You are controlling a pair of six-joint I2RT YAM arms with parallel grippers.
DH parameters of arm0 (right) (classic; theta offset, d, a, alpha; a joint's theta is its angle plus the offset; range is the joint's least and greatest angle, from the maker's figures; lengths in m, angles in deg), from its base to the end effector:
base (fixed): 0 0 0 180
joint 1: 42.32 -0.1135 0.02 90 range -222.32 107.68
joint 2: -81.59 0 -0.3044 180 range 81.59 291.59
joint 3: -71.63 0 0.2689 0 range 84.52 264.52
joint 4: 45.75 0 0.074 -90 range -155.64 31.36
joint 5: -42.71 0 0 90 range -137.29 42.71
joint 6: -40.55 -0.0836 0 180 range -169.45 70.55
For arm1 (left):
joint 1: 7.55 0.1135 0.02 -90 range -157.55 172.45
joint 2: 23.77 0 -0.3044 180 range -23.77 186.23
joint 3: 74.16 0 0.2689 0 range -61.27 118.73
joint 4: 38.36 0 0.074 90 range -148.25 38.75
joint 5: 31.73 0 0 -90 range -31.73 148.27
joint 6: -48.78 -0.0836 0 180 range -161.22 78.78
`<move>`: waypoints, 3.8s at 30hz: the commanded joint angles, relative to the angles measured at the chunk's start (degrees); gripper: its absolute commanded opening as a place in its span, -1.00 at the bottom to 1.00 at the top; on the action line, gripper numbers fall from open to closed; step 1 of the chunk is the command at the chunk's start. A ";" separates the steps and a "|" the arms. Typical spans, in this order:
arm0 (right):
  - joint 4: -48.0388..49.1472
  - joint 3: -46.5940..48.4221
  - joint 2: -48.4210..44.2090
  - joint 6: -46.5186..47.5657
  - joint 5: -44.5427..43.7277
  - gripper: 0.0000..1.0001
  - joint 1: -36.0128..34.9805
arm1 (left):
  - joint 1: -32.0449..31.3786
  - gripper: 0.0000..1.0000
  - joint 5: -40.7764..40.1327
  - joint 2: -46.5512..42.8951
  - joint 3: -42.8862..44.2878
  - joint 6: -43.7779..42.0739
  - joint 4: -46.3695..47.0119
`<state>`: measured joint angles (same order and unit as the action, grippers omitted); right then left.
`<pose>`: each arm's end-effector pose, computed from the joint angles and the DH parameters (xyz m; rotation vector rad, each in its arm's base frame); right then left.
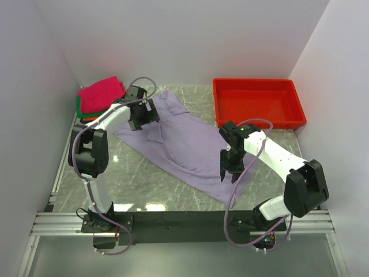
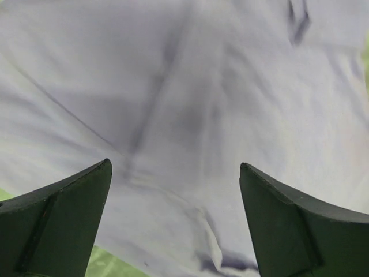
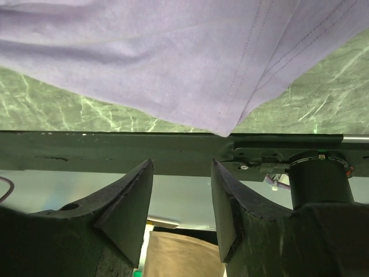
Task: Fold and stack the t-shirts
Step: Fold the tshirt
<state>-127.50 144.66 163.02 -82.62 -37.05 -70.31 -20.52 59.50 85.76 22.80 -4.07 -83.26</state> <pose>0.2052 0.1259 0.2190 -0.1377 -3.0365 -0.2324 0.4566 -0.1070 0.2090 -0.5396 2.5582 -0.3485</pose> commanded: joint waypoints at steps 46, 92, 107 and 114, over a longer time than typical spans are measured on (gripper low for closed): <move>1.89 -2.57 -4.35 0.12 -1.80 0.04 -0.05 | -6.01 -0.38 -7.12 1.91 -6.03 0.03 0.28; 5.66 -8.90 -5.31 3.11 -3.38 0.05 8.99 | -14.45 -0.92 -5.82 15.18 21.48 2.93 -4.65; 10.76 -6.53 0.31 4.69 -2.07 0.06 12.69 | -15.50 0.14 -1.06 10.80 15.95 1.53 -0.24; 11.99 -6.79 1.28 4.96 -1.10 0.06 12.96 | -15.42 0.30 -10.02 11.75 19.19 -0.58 -6.13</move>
<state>-116.98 136.18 164.24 -78.29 -38.71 -57.85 -35.82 53.73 100.56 39.15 -2.48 -87.15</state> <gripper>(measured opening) 0.527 0.647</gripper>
